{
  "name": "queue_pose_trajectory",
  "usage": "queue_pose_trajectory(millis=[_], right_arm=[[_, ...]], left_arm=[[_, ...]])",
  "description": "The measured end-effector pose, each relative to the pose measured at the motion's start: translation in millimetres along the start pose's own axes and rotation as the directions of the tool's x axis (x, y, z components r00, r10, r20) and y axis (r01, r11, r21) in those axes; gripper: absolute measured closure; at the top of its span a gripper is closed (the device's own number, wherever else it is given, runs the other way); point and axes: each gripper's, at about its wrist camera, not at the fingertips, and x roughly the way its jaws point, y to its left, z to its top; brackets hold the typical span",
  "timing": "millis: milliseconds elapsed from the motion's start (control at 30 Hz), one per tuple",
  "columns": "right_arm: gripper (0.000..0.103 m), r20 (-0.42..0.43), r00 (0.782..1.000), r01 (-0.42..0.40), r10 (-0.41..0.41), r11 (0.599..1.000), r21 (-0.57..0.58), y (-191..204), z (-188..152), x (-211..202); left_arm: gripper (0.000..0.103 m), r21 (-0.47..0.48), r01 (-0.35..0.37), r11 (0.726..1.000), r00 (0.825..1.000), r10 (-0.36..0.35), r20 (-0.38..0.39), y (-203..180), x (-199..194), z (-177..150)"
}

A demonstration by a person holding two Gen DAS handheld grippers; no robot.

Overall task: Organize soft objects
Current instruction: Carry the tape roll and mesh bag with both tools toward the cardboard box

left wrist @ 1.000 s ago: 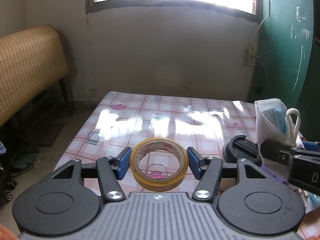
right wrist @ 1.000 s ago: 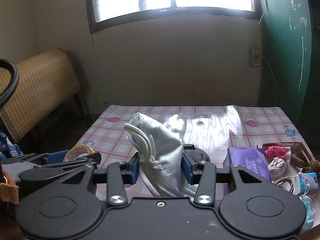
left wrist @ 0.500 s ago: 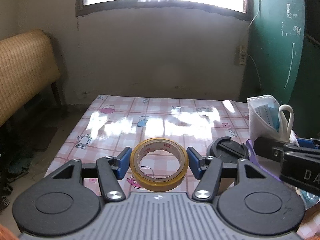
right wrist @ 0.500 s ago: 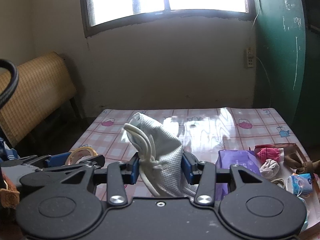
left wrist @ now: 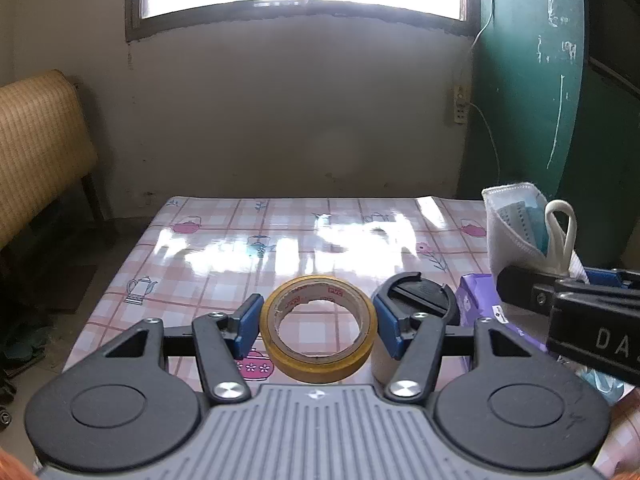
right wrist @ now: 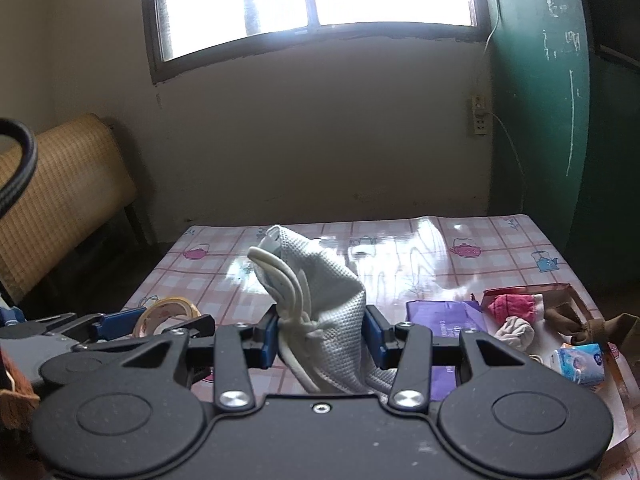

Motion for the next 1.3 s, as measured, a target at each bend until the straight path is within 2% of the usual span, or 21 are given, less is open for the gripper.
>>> queue_pose_trajectory(millis=[1300], right_arm=[[0.050, 0.022, 0.988, 0.153, -0.156, 0.984, 0.088, -93, 2, -20]], left_arm=[[0.042, 0.076, 0.146, 0.986, 0.989, -0.146, -0.010, -75, 10, 6]])
